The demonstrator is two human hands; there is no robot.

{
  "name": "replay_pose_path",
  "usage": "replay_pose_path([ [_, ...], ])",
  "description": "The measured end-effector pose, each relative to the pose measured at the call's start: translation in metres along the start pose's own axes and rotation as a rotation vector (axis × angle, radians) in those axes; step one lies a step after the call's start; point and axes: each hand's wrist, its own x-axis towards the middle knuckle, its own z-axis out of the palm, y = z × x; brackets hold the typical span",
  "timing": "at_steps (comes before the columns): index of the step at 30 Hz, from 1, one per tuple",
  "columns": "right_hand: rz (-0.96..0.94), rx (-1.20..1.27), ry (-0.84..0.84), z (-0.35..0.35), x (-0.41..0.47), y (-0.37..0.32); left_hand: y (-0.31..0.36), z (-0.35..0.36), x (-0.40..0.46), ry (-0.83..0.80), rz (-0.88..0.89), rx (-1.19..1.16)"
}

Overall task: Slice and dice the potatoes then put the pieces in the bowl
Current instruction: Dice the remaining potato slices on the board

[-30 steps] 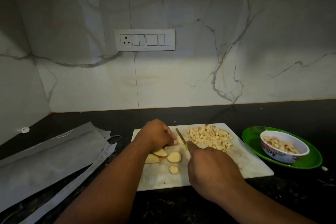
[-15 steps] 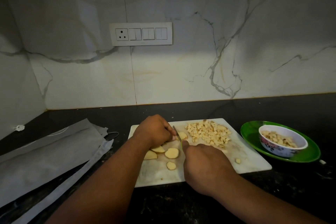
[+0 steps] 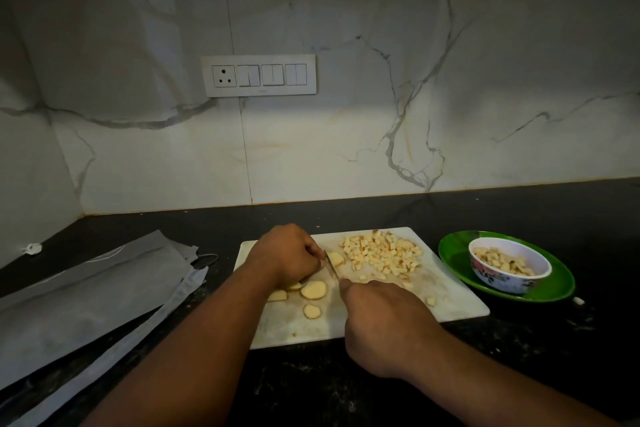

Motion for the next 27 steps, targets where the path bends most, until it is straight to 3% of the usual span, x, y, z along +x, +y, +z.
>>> replay_pose_path([
  [11, 0.034, 0.069, -0.103, -0.008, 0.012, 0.012, -0.007, 0.002, -0.002, 0.032, -0.06, -0.191],
  [27, -0.099, 0.165, 0.119, 0.014, 0.03, 0.034, -0.006, 0.006, 0.023, -0.013, -0.224, -0.362],
])
